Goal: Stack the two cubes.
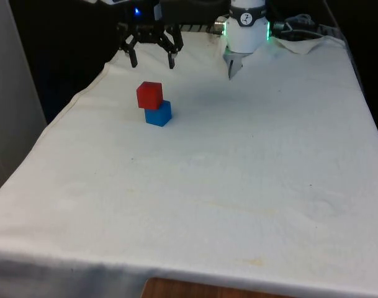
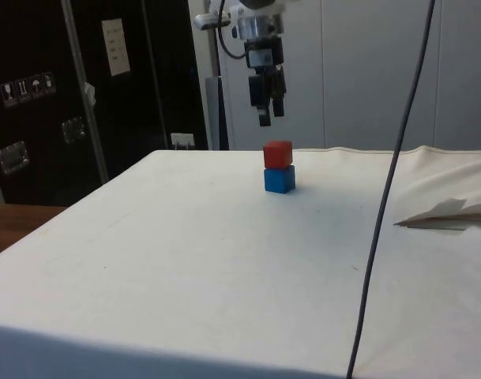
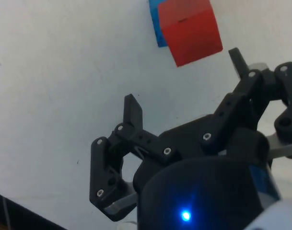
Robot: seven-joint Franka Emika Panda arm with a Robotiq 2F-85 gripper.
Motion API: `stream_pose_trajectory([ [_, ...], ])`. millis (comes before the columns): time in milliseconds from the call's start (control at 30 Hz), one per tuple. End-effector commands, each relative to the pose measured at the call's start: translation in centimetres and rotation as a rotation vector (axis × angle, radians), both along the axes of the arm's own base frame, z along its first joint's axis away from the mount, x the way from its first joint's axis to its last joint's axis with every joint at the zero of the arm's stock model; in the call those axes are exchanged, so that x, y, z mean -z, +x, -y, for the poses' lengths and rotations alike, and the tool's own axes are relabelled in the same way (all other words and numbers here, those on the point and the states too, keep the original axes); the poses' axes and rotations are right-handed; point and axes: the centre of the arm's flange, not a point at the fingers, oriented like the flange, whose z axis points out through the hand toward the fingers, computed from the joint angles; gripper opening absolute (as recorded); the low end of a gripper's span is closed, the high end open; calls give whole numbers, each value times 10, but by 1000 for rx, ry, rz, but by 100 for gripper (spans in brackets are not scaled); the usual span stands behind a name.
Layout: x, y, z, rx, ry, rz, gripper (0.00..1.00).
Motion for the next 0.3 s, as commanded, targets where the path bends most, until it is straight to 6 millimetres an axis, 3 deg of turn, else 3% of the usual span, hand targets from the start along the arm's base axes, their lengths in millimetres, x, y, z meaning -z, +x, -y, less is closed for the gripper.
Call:
stream_pose_trajectory([
  [0, -7, 0, -1, -1, -5, -3, 100],
  [267, -23, -1, -2, -10, 12, 13, 100],
])
